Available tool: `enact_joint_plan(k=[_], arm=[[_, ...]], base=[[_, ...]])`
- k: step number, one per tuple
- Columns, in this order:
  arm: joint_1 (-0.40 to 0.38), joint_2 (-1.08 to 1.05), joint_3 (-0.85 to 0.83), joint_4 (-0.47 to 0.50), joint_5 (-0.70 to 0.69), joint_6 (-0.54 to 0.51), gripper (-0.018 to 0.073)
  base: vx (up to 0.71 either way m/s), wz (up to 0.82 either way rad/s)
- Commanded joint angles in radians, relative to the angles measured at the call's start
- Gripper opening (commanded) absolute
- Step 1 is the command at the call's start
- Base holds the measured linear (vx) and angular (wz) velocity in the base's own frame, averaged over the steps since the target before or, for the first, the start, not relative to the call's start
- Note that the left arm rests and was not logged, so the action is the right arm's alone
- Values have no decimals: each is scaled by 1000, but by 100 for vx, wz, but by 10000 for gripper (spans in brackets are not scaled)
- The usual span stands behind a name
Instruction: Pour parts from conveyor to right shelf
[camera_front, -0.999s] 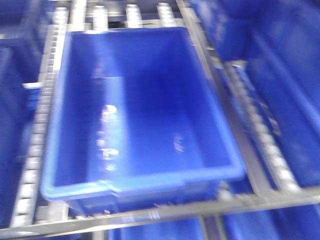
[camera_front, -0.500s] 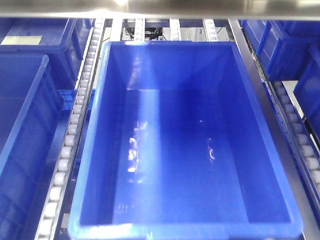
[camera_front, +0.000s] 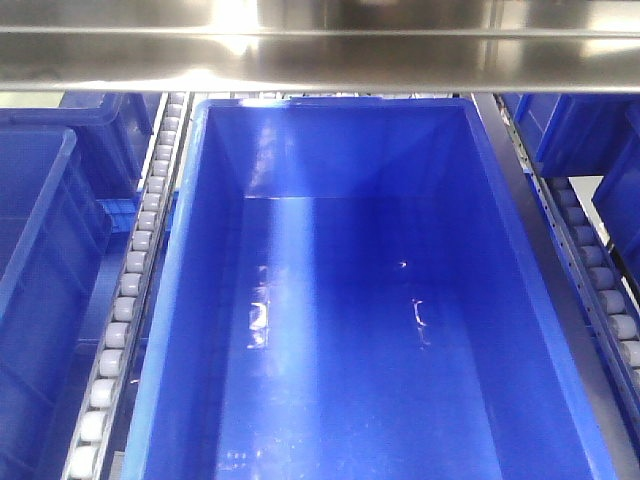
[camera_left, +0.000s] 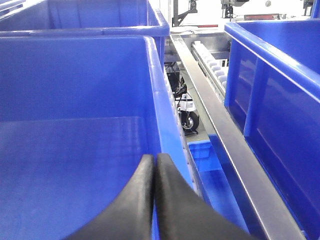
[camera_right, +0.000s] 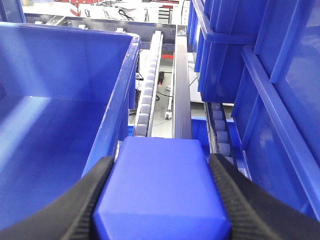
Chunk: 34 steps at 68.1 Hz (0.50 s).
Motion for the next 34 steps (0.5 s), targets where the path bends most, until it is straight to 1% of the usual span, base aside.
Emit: enact_joint_plan(k=[1,34], arm=[[-2,12,-28,5,-82,-3,-6],[-2,12,-28,8,-82,-3,-6]], base=[[3,0],[0,0]])
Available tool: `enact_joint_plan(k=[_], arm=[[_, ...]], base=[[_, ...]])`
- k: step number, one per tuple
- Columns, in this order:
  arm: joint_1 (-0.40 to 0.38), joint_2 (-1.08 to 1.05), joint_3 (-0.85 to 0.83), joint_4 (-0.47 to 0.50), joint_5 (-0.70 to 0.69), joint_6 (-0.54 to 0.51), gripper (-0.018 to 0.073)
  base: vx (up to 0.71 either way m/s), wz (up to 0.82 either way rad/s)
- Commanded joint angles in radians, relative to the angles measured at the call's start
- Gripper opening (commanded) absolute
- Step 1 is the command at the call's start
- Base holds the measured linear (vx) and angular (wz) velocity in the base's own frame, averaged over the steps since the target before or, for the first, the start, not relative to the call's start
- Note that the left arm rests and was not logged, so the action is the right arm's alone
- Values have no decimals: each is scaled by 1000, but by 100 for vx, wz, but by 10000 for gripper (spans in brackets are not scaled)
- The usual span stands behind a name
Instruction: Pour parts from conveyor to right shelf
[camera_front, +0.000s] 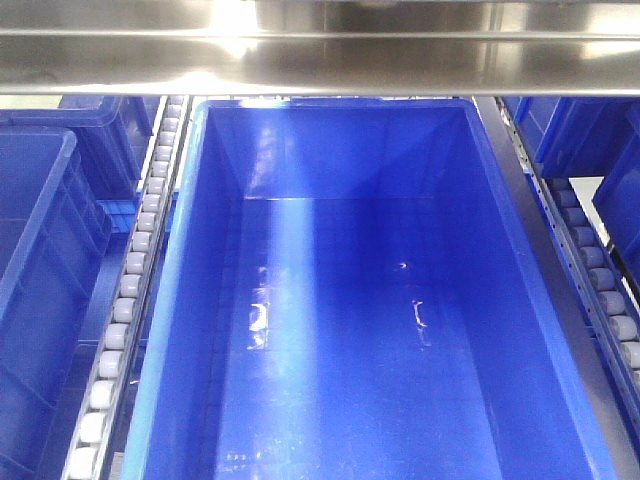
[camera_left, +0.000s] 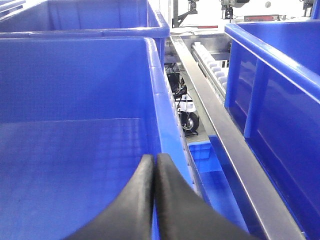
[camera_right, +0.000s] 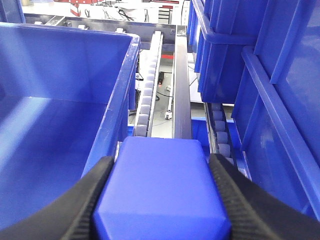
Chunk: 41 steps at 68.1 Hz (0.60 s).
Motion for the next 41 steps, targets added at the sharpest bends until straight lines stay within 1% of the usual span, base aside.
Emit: enact_joint_plan(k=[1,28,36,41], arm=[[-2,12,-28,8,-82,-3,-6],[-1,12,-28,9,-107,1,-6],[0,13,-35,44,-107,-6,-6],[17,32,-57,63,-97,-38,-6]], base=[[0,0],[0,0],[0,0],[0,0]])
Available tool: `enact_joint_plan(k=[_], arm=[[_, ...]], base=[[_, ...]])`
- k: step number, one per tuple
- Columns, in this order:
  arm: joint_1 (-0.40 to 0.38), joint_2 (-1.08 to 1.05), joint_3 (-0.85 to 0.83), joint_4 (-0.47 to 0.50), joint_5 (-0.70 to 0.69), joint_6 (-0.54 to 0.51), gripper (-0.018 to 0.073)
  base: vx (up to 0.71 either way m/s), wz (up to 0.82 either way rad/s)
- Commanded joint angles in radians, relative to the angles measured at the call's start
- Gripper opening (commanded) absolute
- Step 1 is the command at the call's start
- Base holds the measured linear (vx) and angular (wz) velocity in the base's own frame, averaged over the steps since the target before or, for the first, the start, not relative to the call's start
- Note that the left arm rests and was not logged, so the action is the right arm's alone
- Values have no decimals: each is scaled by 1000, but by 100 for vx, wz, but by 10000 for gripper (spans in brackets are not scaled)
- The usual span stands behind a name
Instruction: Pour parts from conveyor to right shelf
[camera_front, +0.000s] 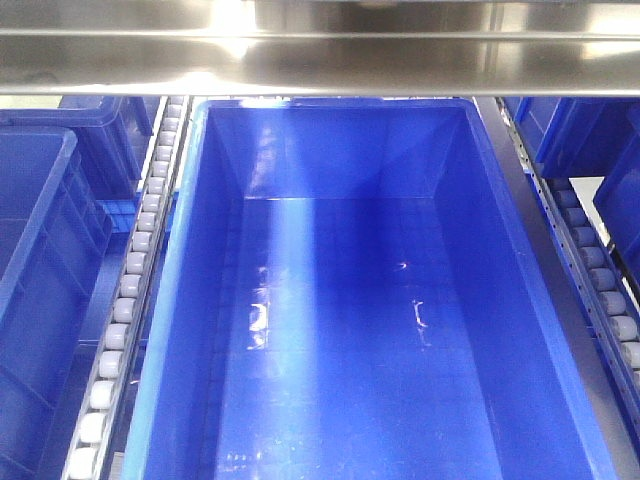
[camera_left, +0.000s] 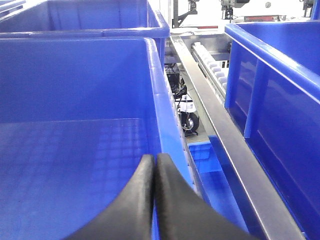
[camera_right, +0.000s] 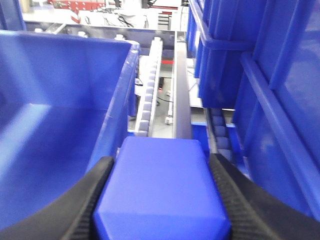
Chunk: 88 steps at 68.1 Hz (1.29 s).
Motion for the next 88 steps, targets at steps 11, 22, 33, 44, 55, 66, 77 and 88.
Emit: enact_joint_plan(k=[11,22,33,44,55,66,77,88], arm=[[102,162,-146,32,-12,-116,-6],[165,369,-253,89,34,-113,-6],[210,597,-385,150,74,-121,-6],[298,814,-522,151,128,-104,-5],[407,998,-606,106,116,-21,-4],[515,1179,-679,-13,113,128,-4],[565,1356,-781,-119,192,317,-4],[563,1524,-892,-138,315,340,-4]], base=[[0,0],[0,0],[0,0],[0,0],[0,0],[0,0],[0,0],[0,0]])
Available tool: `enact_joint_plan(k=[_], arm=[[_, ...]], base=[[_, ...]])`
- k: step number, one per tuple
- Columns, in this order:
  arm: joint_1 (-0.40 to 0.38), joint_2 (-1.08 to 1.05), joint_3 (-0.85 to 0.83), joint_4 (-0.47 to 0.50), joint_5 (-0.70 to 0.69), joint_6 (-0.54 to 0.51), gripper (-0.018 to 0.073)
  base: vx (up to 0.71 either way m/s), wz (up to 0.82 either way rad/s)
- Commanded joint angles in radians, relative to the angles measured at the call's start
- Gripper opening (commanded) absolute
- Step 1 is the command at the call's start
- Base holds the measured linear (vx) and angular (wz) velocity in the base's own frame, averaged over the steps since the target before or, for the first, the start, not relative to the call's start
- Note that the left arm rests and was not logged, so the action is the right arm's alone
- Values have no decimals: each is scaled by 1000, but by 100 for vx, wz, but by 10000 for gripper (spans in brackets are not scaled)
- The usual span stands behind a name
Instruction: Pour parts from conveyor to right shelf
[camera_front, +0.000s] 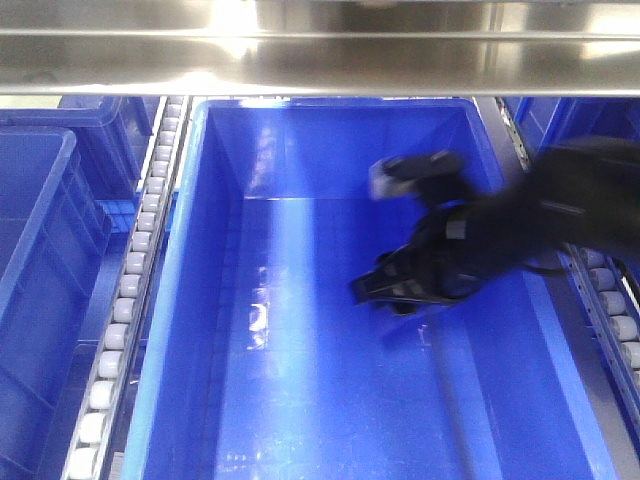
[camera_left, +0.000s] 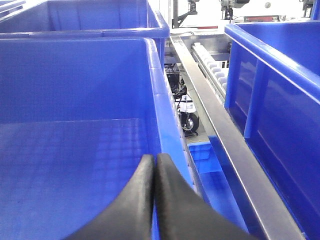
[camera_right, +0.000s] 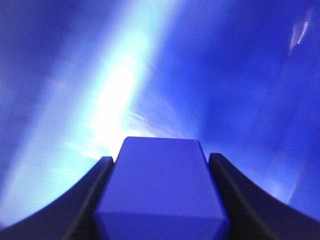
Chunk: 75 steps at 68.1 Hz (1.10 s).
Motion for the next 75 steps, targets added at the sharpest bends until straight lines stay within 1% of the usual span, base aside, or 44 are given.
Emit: enact_joint_plan(k=[1,15,41,51,57,62,67,70,75], arm=[[-2,56,-90,-17,43,13,-4],[-2,219,-182,-21,130,13,-4],[-2,317,-191,-18,112,17,-2],[-2,321,-191,-17,107,17,23],[-2,320,-191,-17,109,17,85],[-2,320,-191,-17,117,17,164],[-2,320,-191,-17,123,16,271],[-2,320,-191,-17,125,15,356],[-2,320,-191,-17,128,13,472]], base=[[0,0],[0,0],[0,0],[0,0],[0,0],[0,0],[0,0],[0,0],[0,0]])
